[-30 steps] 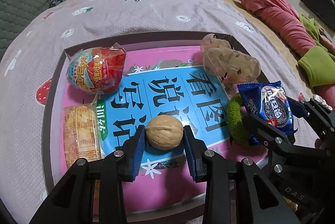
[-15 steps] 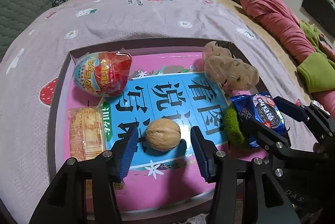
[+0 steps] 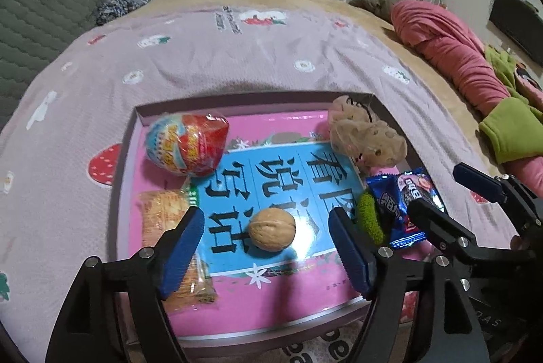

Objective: Organize objects
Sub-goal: 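Open the left tool on the walnut while the right releases the cookie pack, then move both open tools back toward the wrapped candy and yellow cake pack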

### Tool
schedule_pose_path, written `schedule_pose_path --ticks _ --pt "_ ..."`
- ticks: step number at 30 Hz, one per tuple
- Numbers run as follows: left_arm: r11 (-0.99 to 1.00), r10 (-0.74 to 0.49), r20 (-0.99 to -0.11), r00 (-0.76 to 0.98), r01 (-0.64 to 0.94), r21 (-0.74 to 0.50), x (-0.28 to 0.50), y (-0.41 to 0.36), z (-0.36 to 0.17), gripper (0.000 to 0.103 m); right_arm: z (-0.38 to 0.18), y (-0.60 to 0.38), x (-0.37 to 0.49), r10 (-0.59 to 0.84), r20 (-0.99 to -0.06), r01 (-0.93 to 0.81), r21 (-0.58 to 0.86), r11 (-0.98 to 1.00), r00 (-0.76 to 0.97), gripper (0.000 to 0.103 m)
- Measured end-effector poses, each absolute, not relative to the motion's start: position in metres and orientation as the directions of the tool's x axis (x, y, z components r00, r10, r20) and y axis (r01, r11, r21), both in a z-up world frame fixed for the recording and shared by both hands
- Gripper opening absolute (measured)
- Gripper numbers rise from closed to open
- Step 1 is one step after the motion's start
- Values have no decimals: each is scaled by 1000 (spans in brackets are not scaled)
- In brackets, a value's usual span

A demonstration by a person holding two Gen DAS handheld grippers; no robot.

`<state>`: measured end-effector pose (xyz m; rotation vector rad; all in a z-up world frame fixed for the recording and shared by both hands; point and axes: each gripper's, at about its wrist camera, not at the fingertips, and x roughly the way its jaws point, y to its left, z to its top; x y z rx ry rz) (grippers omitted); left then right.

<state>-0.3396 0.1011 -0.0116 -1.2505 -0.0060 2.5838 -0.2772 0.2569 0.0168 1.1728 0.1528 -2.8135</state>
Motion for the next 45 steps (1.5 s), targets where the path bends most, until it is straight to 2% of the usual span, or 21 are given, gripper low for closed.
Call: schedule_pose_path --ticks 13,19,33,42,45 --pt "-973 208 -719 -663 -212 -85 -314 89 24 81 60 253 -246 -31 -636 105 -79 -991 -771 86" --pt "-978 199 -710 -676 -180 -103 -296 79 34 85 86 259 -227 -17 -608 78 -74 -994 -794 88" --pt "-980 196 -694 -693 -171 -106 -196 76 96 85 148 260 -148 -13 -586 72 -77 -994 -810 91" --pt "-983 176 -661 -730 -167 -78 -132 77 148 85 192 256 -85 -17 -542 79 -90 -993 -840 93" --pt "-983 177 -645 -743 -161 -84 -111 73 164 85 207 256 -64 -15 -521 75 -95 -993 -854 96"
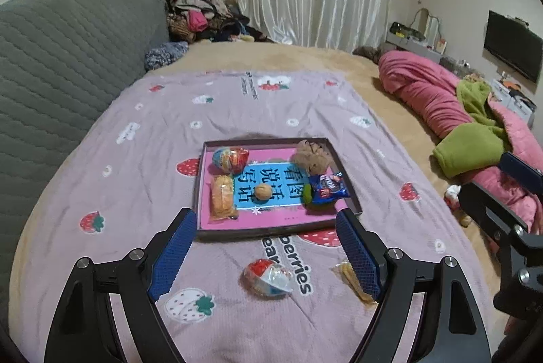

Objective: Organize objects
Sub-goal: 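Move both open tools back toward the wrapped candy and yellow cake pack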

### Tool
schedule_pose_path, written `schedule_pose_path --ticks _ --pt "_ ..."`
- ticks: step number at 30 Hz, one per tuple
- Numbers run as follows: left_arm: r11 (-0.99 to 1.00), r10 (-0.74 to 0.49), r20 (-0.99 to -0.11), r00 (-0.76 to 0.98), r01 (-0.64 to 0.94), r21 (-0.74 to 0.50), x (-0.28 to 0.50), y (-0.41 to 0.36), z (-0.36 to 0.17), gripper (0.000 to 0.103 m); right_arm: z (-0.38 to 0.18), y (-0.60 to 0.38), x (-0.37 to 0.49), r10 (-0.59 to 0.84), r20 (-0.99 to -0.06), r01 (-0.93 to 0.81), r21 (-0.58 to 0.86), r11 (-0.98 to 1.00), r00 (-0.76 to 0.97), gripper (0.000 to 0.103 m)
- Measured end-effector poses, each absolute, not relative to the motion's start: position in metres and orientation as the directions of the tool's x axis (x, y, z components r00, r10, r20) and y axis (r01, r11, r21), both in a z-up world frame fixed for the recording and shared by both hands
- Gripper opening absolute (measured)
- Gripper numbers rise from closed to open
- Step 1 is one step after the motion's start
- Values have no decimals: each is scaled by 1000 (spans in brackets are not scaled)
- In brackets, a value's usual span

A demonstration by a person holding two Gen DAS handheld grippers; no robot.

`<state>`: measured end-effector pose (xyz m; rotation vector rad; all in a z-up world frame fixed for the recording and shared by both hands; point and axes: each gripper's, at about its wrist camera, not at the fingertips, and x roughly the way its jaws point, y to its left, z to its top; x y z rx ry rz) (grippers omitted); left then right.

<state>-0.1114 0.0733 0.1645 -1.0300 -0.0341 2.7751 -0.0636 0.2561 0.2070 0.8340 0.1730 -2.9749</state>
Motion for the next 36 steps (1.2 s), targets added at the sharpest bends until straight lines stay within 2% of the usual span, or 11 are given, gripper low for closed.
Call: schedule_pose_path --ticks 14,20,36 --pt "-989 140 -610 -780 -134 -55 -39 65 202 85 242 251 9 -26 -465 90 -117 -989 -885 98" --pt "-990 134 -602 -787 -127 -55 -18 63 203 85 241 252 31 -26 -459 88 -115 -990 -888 101" --pt "-991 127 -624 -771 -127 -45 -3 71 185 85 223 255 47 -25 -483 92 -115 -989 -876 102"
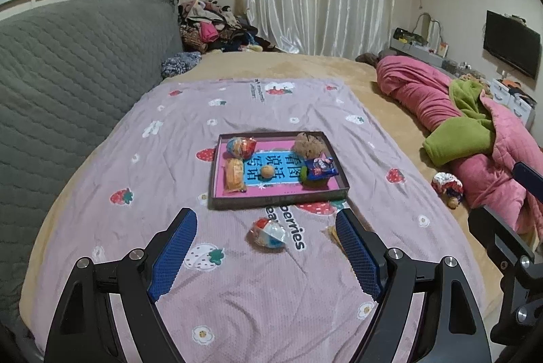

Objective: Organize objects
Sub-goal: 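Move both open tools back toward the wrapped candy and yellow cake pack, then grasp the wrapped red-white candy with the left tool while the right grasps the yellow cake pack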

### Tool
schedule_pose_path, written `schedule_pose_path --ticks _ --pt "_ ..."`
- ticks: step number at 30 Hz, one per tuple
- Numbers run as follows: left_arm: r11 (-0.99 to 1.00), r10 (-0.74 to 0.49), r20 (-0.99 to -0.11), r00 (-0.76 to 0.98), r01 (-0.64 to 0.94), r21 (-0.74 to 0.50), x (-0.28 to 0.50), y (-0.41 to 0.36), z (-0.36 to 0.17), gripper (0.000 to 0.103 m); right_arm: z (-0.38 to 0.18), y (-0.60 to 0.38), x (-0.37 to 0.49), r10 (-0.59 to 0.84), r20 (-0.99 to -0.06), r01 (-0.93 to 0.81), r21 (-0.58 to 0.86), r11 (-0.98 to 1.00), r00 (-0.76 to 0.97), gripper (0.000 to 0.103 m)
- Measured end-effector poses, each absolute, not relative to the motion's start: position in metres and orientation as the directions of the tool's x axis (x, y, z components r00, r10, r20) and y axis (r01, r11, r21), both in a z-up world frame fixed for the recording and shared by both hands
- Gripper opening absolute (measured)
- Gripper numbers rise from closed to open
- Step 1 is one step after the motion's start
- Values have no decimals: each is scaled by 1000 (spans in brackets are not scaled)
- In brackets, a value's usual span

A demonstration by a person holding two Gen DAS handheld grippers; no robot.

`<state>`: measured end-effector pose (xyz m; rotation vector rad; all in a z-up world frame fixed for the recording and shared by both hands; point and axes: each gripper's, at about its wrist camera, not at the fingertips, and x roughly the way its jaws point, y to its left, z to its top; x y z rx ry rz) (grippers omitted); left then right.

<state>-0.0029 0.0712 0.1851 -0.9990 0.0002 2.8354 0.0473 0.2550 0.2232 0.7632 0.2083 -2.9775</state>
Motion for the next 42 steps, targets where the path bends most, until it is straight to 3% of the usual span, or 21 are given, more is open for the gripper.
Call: schedule_pose_path --ticks 23,42 --pt "-994 94 -788 -609 -105 -38 -72 89 53 85 101 270 -11 -10 -670 102 -98 -990 -742 102" --pt "-994 106 -847 -521 -79 -76 -145 105 -10 85 25 268 -80 -6 -779 134 -100 -986 -627 102"
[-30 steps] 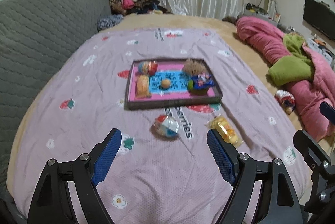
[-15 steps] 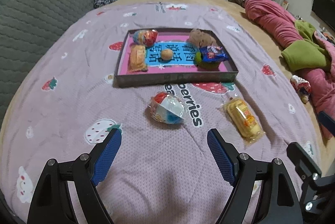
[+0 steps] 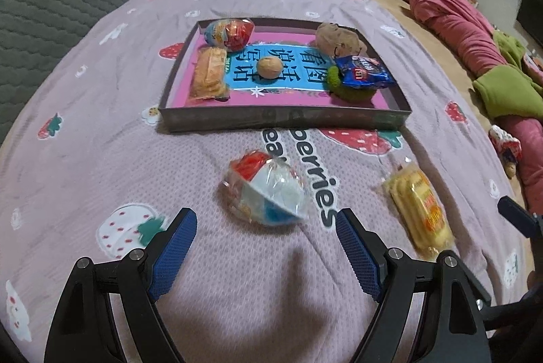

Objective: Organize objects
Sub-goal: 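Grasp the wrapped red-white candy with the left tool while the right grasps the yellow cake pack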

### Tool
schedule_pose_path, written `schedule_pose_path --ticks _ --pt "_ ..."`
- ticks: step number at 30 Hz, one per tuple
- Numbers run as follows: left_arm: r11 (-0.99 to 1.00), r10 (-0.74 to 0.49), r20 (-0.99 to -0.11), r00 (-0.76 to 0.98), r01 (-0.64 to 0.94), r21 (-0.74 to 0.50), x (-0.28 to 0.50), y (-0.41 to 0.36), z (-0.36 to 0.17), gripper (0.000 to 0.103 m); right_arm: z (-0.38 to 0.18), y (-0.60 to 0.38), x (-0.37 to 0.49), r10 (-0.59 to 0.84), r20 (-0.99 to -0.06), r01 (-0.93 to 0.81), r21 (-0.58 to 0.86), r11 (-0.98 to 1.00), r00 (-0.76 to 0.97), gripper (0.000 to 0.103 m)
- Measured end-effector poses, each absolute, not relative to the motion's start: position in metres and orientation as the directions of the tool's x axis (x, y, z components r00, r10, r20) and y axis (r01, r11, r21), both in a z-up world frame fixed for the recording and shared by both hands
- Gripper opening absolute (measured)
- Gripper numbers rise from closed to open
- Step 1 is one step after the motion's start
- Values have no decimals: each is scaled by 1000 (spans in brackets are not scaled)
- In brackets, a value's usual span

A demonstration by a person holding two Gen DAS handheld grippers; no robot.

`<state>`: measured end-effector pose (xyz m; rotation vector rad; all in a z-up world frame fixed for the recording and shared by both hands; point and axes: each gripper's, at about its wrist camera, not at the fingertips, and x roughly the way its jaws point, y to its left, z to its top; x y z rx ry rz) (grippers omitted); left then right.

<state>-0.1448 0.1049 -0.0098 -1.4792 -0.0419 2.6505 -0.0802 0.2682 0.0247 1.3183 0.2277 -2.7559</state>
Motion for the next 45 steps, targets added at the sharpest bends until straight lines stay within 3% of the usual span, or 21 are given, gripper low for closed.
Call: schedule_pose_path --ticks 13,18,24,26,29,31,45 --pt "-998 61 -869 -491 -37 -49 -188 117 -37 85 -9 271 -116 -27 -812 137 -66 -988 -584 101" --pt "-997 76 -884 -461 -27 -71 -194 113 -51 85 -19 275 -123 -42 -823 131 -39 -991 -567 92" --pt "-994 106 -887 -450 -22 -108 -196 104 -56 85 -29 268 -124 -45 -831 150 -46 -988 -554 67" --pt "-993 113 -886 -449 -23 -115 -197 103 -56 84 -30 265 -124 -62 -833 161 -32 -986 -550 54" --pt "-993 115 -888 -445 -25 -116 -197 103 -57 68 -29 261 -121 -70 -831 174 -33 -984 -552 44" --pt "-993 119 -886 -448 -27 -119 -196 102 -56 60 -29 260 -120 -78 -832 177 -24 -984 -549 42" --pt "-987 161 -862 -481 -73 -144 -177 96 -37 59 -8 254 -109 -158 -806 212 41 -976 -571 41"
